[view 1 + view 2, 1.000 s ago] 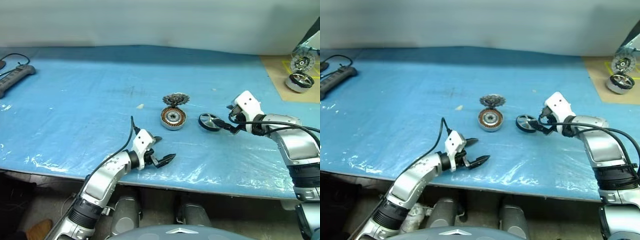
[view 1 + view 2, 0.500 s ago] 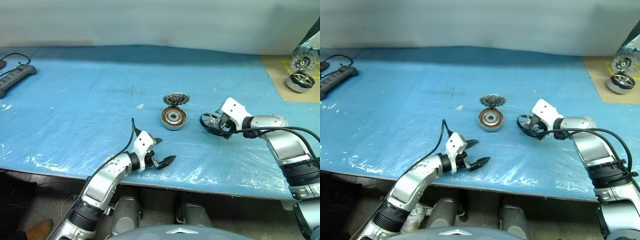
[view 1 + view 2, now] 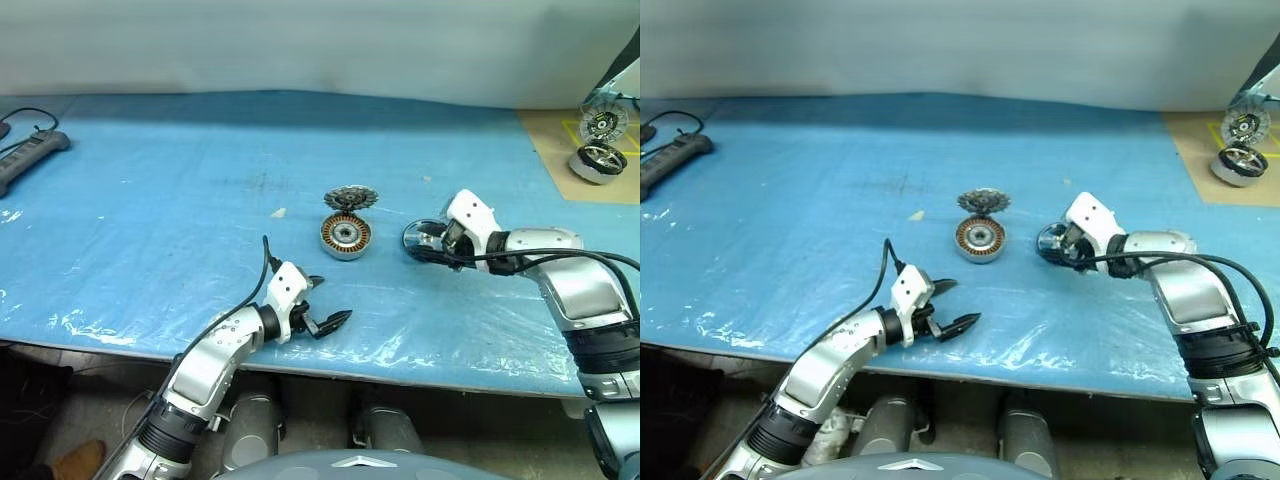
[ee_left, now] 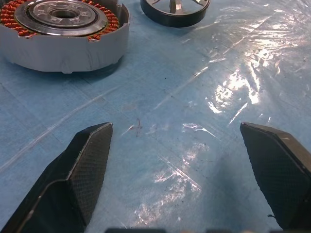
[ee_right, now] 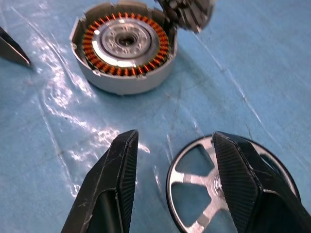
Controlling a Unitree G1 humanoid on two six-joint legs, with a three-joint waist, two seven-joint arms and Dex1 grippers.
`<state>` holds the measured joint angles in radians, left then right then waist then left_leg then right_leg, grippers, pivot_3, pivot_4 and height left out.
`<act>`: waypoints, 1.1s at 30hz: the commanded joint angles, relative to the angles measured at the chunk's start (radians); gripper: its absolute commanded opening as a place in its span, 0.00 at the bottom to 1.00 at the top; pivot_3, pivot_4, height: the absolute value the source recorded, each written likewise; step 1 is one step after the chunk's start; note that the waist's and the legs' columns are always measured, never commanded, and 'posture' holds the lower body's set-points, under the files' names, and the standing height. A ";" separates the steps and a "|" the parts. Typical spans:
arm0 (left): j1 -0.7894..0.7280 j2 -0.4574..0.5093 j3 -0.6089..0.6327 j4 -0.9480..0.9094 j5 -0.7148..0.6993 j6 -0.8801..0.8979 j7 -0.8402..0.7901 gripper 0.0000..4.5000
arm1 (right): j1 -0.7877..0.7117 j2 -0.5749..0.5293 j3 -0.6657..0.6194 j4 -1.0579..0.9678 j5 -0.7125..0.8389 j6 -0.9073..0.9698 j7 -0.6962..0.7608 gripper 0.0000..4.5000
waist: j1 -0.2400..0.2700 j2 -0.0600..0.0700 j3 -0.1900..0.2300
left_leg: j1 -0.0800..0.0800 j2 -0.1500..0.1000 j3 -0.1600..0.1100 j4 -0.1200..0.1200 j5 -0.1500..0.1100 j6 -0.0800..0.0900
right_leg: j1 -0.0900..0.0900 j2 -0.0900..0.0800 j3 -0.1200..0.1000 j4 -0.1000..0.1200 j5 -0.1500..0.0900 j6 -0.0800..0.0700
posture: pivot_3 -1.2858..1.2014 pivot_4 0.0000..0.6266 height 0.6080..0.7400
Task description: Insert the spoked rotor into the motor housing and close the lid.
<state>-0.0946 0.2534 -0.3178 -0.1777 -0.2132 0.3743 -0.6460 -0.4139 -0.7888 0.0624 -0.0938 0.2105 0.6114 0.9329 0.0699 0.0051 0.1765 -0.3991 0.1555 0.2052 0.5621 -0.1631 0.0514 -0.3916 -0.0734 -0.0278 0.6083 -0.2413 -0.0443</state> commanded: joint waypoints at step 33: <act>0.020 0.000 -0.014 -0.042 0.008 -0.027 0.008 1.00 | -0.198 -0.029 0.166 0.345 -0.291 -0.365 0.121 0.56 | -0.001 0.000 0.000 | -0.002 0.000 0.000 0.006 -0.001 0.002 | 0.001 0.000 0.000 0.002 0.000 0.000 | 0.52 0.24 1.00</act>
<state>-0.0768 0.2547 -0.3255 -0.1780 -0.2070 0.3655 -0.6374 -0.6032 -0.8185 0.2751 0.2776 -0.1140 0.2280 1.0351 0.0688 0.0053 0.1764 -0.4007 0.1560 0.2050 0.5680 -0.1644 0.0537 -0.3904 -0.0738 -0.0281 0.6107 -0.2411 -0.0444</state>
